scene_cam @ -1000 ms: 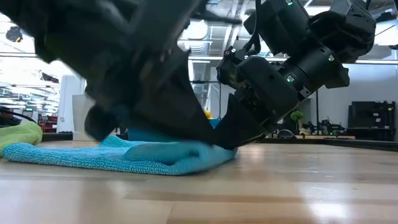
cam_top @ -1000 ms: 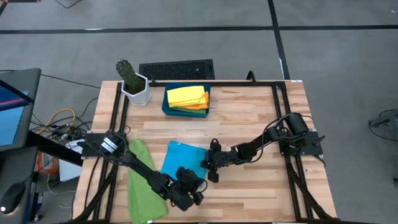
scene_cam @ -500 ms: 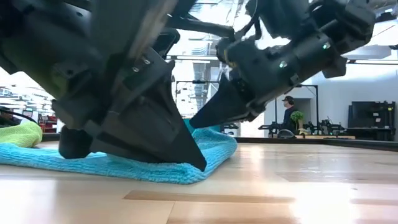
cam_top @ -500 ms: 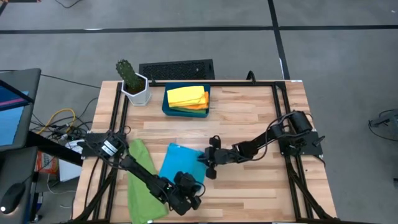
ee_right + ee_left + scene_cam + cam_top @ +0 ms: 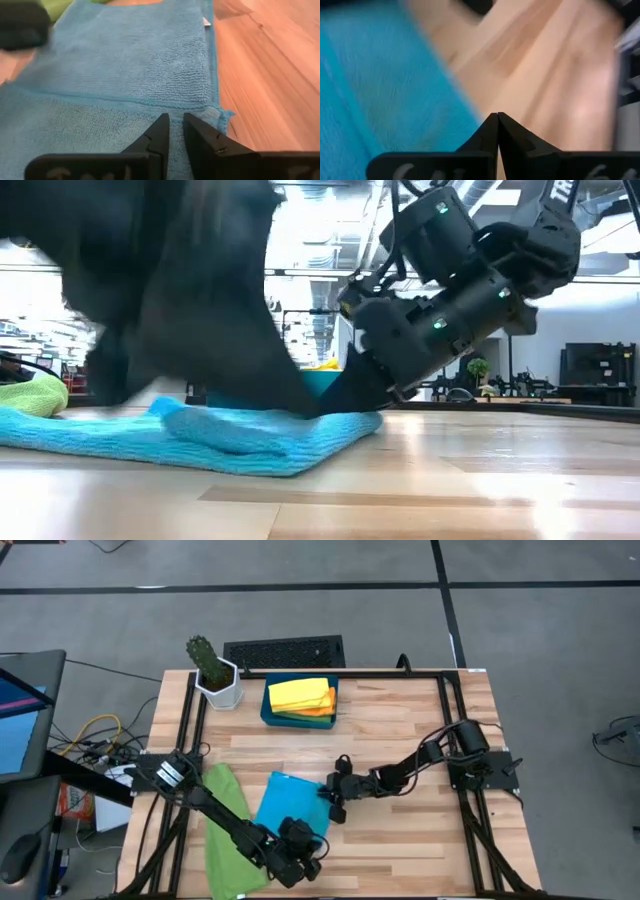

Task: Fold microfiber towels
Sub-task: Fold the blue towel

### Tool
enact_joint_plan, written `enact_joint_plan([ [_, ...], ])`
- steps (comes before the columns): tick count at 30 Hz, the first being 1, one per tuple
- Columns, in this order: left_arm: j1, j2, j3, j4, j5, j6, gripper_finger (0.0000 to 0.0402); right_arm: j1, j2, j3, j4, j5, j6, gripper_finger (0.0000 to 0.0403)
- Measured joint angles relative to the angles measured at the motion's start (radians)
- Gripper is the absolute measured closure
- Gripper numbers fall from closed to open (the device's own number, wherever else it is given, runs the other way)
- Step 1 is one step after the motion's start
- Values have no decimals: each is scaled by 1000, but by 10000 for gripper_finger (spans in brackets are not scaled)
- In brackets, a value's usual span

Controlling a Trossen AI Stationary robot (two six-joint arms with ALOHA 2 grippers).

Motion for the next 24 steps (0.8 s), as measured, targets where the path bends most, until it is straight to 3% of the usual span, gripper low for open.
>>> enact_joint_plan([
  [4,-8,-100,39,-74,-98,67,401,-2,-90,-2,-14,9,-59,321],
  [8,-42,-197,59,-278,-223,34,401,-6,-166,1,-18,9,-74,321],
  [13,-134,-219,57,-617,-321,-351,401,69,-169,2,47,2,-21,321],
  [17,-203,-192,26,-709,-361,-644,401,168,-70,1,191,4,-20,321],
  [20,-224,-161,6,-727,-306,-744,401,229,19,24,292,11,-24,321],
  [24,-230,-132,-11,-733,-249,-820,401,244,110,79,294,19,-19,321],
])
